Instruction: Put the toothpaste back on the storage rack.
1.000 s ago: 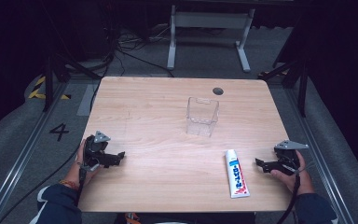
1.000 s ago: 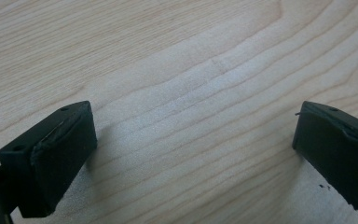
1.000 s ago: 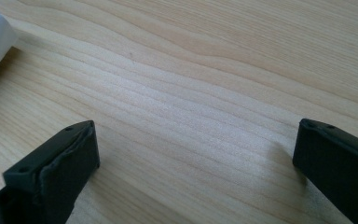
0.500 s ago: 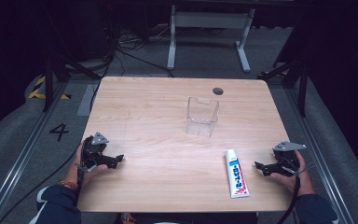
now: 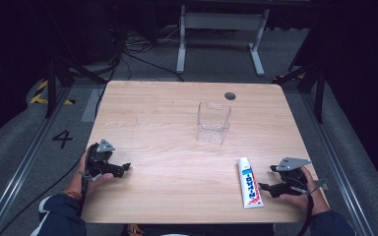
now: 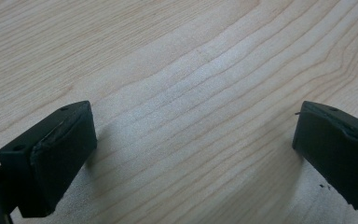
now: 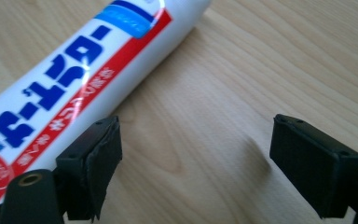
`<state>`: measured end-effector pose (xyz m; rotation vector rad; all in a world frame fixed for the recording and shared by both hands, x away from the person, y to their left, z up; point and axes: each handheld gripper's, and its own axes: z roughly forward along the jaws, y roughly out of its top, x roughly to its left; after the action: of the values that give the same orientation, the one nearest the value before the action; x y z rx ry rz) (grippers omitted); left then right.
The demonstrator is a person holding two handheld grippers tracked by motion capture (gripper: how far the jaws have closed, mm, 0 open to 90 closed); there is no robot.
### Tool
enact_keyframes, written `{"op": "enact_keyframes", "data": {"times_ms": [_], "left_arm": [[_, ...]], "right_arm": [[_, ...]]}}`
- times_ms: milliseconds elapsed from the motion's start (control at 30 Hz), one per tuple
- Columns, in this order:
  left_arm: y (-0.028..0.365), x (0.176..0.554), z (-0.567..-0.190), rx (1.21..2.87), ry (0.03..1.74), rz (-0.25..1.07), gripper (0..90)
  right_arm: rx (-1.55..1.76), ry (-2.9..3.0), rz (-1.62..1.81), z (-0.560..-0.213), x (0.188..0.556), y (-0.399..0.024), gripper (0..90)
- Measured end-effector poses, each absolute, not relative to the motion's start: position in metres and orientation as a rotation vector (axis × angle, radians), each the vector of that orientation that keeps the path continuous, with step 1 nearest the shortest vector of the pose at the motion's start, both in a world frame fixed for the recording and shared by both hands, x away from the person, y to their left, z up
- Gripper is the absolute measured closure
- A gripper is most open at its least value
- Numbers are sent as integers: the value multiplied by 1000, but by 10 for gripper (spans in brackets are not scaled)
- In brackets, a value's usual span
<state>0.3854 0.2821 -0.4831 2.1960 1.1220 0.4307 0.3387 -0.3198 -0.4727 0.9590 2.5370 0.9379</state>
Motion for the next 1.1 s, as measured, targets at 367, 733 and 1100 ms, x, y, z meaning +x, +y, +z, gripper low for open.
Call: {"op": "enact_keyframes", "data": {"times_ms": [367,733,1100], "left_arm": [[282,385,-483,2194,1123,430,1],[282,385,-483,2195,1123,430,1],[282,386,-483,2196,1121,429,0]], "right_arm": [[869,2566,949,-470,326,-307,185],[743,2613,899,-467,319,-285,189],[621,2629,874,-459,314,-261,167]]}}
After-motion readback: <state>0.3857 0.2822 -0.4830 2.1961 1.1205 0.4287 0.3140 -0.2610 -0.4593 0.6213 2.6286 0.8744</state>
